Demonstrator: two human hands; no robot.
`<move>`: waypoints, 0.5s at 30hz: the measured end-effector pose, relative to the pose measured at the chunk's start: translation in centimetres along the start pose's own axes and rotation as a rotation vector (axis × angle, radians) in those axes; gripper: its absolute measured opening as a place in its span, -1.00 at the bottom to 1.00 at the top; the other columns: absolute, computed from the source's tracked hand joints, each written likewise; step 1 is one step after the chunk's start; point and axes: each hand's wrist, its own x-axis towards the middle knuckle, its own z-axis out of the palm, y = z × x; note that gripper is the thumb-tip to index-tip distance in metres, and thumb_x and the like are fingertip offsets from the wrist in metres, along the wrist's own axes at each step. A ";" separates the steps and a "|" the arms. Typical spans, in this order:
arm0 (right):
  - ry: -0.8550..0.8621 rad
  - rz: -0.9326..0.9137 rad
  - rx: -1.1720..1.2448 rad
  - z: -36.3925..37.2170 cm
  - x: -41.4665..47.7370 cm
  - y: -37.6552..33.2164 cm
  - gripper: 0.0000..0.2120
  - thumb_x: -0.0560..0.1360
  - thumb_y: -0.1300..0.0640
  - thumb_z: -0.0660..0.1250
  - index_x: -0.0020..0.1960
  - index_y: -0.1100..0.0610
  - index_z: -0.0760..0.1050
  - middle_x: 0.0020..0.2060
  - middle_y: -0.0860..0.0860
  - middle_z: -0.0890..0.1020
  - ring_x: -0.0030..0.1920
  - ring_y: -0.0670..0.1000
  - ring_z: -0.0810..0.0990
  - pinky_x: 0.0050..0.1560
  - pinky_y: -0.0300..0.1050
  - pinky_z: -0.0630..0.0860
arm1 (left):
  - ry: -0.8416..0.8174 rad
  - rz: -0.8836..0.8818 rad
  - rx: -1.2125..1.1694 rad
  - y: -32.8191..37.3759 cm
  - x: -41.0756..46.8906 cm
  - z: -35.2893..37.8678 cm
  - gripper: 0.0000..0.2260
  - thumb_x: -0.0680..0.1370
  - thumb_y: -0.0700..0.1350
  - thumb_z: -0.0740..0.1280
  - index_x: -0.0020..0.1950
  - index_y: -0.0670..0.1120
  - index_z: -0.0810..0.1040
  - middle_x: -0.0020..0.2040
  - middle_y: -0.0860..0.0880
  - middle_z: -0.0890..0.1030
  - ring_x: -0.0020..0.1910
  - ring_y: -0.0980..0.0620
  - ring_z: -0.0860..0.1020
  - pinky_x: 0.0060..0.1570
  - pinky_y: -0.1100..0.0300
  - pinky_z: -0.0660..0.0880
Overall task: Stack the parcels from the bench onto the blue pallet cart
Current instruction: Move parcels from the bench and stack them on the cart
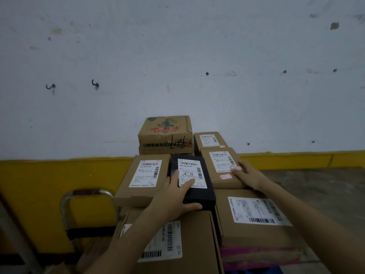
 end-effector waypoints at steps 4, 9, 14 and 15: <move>0.002 -0.004 -0.027 -0.1 0.0 -0.1 -0.40 0.56 -0.13 0.15 0.50 0.05 0.05 0.37 0.12 0.41 0.28 0.14 0.45 0.23 -0.02 0.38 | 0.030 0.001 -0.019 0.0 0.0 0.3 -0.27 0.43 0.36 0.21 0.51 0.17 0.01 0.55 -0.05 -0.16 0.52 -0.12 -0.02 0.43 -0.02 0.13; 0.004 -0.038 0.003 -0.5 -0.3 -0.2 -0.38 0.55 -0.17 0.15 0.51 0.02 0.04 0.40 0.09 0.37 0.31 0.13 0.43 0.17 -0.06 0.38 | 0.053 -0.016 -0.094 -0.3 -0.1 0.5 -0.23 0.39 0.38 0.26 0.50 0.18 0.04 0.56 0.01 -0.15 0.52 -0.05 -0.04 0.43 0.01 0.13; 0.126 -0.038 0.017 -3.8 -1.6 2.0 -0.36 0.52 -0.18 0.16 0.50 0.05 0.11 0.45 0.12 0.28 0.41 0.15 0.30 0.35 0.09 0.26 | 0.076 -0.083 -0.219 -1.4 -0.7 -1.4 -0.13 0.21 0.57 0.12 0.46 0.30 0.04 0.55 0.10 -0.09 0.53 -0.02 -0.02 0.42 -0.09 0.12; 0.131 -0.027 0.017 -4.4 -2.1 2.8 -0.37 0.51 -0.17 0.18 0.50 0.05 0.13 0.44 0.11 0.30 0.40 0.14 0.31 0.35 0.08 0.25 | 0.131 -0.100 -0.227 -2.1 -0.8 -2.2 -0.13 0.20 0.58 0.07 0.46 0.29 0.07 0.55 0.09 -0.03 0.52 -0.02 0.02 0.41 -0.10 0.15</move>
